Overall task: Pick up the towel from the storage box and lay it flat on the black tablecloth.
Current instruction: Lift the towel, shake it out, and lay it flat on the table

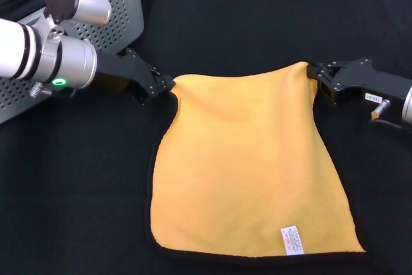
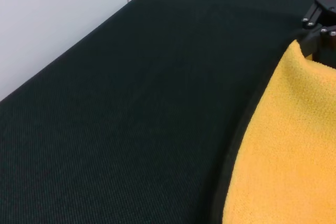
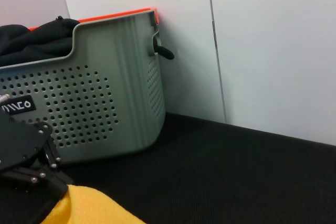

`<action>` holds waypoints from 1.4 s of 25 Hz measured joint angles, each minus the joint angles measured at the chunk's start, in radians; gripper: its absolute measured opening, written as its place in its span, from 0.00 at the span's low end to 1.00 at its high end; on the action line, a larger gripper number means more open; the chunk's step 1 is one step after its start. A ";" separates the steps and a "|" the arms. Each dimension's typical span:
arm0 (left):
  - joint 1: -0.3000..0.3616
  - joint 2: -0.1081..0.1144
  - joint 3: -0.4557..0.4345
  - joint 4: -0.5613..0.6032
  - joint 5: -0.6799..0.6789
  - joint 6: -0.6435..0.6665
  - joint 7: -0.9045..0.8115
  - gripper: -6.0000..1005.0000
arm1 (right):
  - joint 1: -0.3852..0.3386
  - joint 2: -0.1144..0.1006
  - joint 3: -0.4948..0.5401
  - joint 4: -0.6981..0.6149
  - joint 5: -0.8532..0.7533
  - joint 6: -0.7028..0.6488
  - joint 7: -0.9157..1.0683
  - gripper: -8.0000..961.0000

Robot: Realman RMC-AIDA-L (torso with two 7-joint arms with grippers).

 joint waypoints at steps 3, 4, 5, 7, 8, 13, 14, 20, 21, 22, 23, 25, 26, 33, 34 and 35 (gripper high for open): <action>0.000 -0.001 -0.001 0.001 0.000 -0.005 -0.003 0.02 | -0.005 0.000 0.000 0.000 0.000 -0.002 0.001 0.11; 0.000 -0.002 -0.001 0.002 0.000 -0.010 -0.004 0.02 | -0.006 0.000 0.000 0.000 0.000 -0.002 0.001 0.11; 0.000 -0.003 -0.001 0.003 0.000 -0.016 -0.007 0.02 | -0.007 0.000 0.001 0.000 0.000 -0.002 0.001 0.11; 0.000 -0.004 -0.001 0.004 0.000 -0.032 -0.019 0.02 | -0.010 -0.001 0.002 0.001 0.000 -0.002 0.002 0.11; 0.000 -0.004 -0.001 0.004 0.000 -0.035 -0.023 0.02 | -0.010 -0.002 0.003 0.001 0.000 -0.001 0.002 0.11; 0.003 -0.004 -0.001 0.006 0.001 -0.041 -0.027 0.02 | -0.009 -0.004 0.006 0.000 0.000 0.004 0.002 0.12; 0.005 -0.004 -0.001 0.007 0.001 -0.041 -0.027 0.02 | -0.007 -0.004 0.006 0.000 0.000 0.006 0.002 0.12; 0.013 -0.004 -0.005 0.013 0.002 -0.057 -0.030 0.02 | 0.008 -0.004 0.001 -0.007 0.000 0.030 0.003 0.12; 0.014 -0.004 -0.005 0.013 0.002 -0.063 -0.031 0.02 | 0.012 -0.004 0.001 -0.007 -0.001 0.032 0.003 0.12; 0.014 -0.003 -0.006 0.014 0.002 -0.065 -0.033 0.02 | 0.016 -0.005 0.001 -0.007 -0.005 0.035 0.003 0.12; 0.014 -0.003 -0.006 0.014 0.002 -0.068 -0.036 0.02 | 0.022 -0.005 0.001 -0.006 -0.010 0.040 0.003 0.12; 0.014 -0.003 -0.007 0.016 0.002 -0.073 -0.041 0.02 | 0.037 -0.004 0.000 -0.002 -0.029 0.058 0.003 0.12; 0.015 -0.002 -0.007 0.017 0.002 -0.077 -0.044 0.02 | 0.042 -0.002 0.000 0.000 -0.038 0.067 0.003 0.12; 0.027 -0.004 -0.007 0.025 0.001 -0.093 -0.048 0.03 | 0.053 0.002 -0.011 0.001 -0.050 0.096 0.018 0.13; 0.028 -0.004 -0.007 0.025 0.001 -0.094 -0.048 0.03 | 0.053 0.002 -0.011 0.001 -0.051 0.099 0.019 0.13; 0.028 -0.004 -0.007 0.025 0.001 -0.094 -0.048 0.03 | 0.053 0.002 -0.011 0.000 -0.051 0.100 0.020 0.13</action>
